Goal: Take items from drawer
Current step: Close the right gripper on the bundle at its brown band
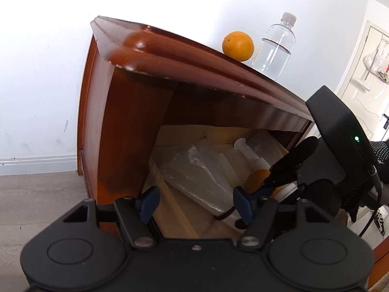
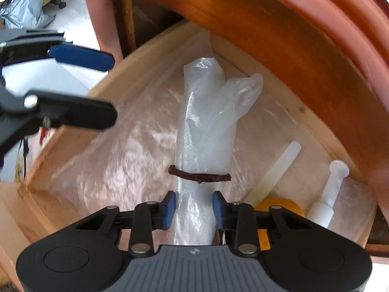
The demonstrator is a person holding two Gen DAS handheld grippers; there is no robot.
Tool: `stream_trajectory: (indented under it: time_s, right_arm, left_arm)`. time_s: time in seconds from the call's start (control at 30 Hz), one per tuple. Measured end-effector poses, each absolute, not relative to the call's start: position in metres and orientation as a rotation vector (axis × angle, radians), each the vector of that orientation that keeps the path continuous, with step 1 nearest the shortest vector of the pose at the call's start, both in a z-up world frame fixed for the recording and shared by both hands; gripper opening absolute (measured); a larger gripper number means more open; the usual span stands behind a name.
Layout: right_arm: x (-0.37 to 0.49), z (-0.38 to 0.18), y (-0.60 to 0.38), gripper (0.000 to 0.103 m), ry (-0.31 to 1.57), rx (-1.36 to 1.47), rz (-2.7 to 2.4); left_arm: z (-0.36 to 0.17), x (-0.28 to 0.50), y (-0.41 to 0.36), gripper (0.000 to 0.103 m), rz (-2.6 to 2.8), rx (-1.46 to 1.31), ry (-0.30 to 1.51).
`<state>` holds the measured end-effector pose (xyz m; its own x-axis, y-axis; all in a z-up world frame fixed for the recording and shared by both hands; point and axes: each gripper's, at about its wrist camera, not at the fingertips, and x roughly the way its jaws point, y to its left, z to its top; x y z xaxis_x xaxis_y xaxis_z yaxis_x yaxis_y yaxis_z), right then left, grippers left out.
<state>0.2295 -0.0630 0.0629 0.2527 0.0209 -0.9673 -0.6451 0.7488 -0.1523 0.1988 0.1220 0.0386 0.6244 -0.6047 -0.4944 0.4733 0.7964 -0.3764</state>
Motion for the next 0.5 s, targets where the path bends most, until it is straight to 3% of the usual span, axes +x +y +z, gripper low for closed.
stream_trajectory:
  time_s: [0.23, 0.4, 0.47, 0.5]
  right_arm:
    - [0.216, 0.075, -0.072, 0.034, 1.319, -0.591, 0.531]
    - [0.22, 0.084, -0.071, 0.051, 1.27, -0.542, 0.538]
    - [0.219, 0.082, -0.065, 0.067, 1.241, -0.569, 0.526]
    - [0.219, 0.08, -0.062, 0.069, 1.227, -0.586, 0.526]
  left_arm:
    - [0.039, 0.198, 0.119, 0.068, -0.626, -0.214, 0.647]
    - [0.04, 0.199, 0.119, 0.068, -0.626, -0.223, 0.648]
    - [0.04, 0.198, 0.12, 0.068, -0.628, -0.222, 0.646]
    - [0.04, 0.198, 0.12, 0.068, -0.629, -0.223, 0.645]
